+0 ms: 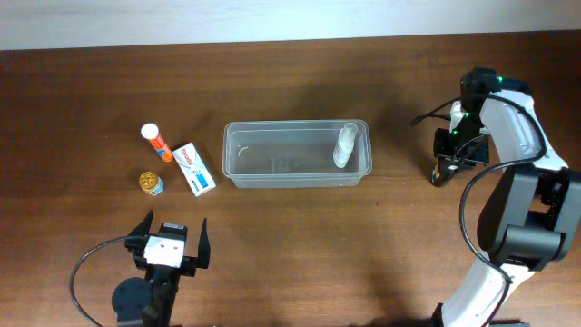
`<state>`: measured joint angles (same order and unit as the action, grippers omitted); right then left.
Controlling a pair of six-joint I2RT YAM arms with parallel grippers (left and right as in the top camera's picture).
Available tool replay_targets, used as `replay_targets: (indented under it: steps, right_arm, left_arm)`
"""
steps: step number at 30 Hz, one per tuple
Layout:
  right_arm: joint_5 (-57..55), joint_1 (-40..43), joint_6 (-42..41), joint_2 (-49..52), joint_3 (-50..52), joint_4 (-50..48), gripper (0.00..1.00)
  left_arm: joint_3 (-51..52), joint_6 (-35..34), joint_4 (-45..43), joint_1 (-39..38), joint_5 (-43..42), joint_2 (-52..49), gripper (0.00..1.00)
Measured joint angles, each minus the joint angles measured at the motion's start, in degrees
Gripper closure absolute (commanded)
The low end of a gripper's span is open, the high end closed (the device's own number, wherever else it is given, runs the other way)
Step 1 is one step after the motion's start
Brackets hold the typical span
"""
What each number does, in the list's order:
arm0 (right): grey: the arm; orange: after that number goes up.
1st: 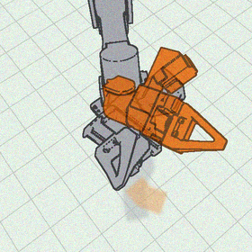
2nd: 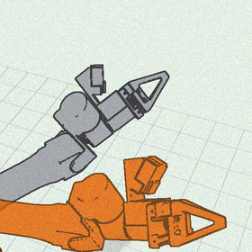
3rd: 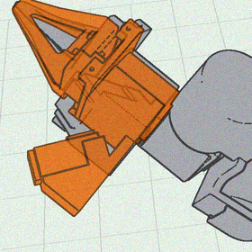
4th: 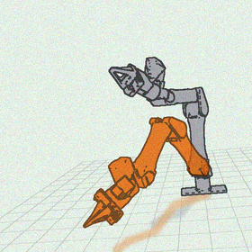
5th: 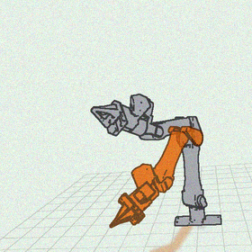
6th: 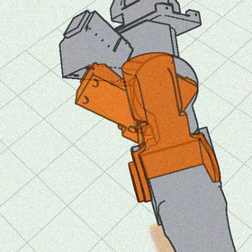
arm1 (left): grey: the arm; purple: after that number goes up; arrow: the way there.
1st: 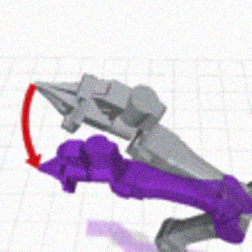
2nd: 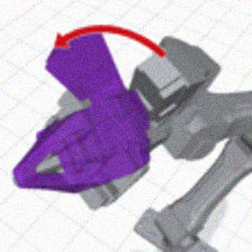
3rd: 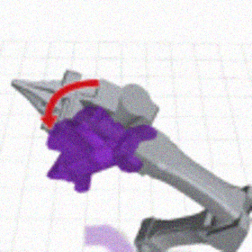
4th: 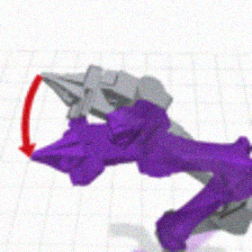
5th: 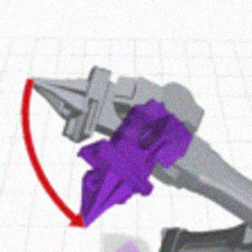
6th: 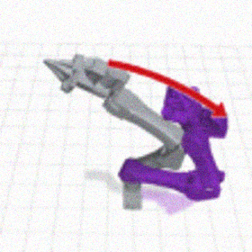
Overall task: Pack container
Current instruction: 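Move right gripper to small dark bottle and grasp it, then carry dark bottle left over the clear container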
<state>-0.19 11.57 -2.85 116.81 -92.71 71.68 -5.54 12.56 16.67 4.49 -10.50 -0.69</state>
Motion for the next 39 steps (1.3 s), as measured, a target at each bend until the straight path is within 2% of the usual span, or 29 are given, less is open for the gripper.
replay_targets:
  steps: [9,12,20,28,39]
  right_arm:
    - [0.0,0.0,0.02,0.0,-1.33,3.85,0.82]
    - [0.13,0.0,0.02,-0.55,-4.98,6.58,0.82]
    - [1.81,-1.27,-0.15,-9.49,-16.55,15.45,0.81]
    - [2.78,-10.8,-3.1,-18.14,-18.32,18.62,0.81]
    - [2.73,-25.83,-10.47,-19.21,-18.29,16.41,0.81]
  left_arm:
    - [0.0,0.0,0.02,0.0,0.0,0.0,0.01]
    - [0.0,0.0,0.02,0.0,0.0,0.0,0.01]
    - [0.0,0.0,0.02,0.0,0.0,0.0,0.01]
    - [0.0,0.0,0.02,0.0,0.0,0.0,0.01]
    - [0.0,0.0,0.02,0.0,0.0,0.0,0.01]
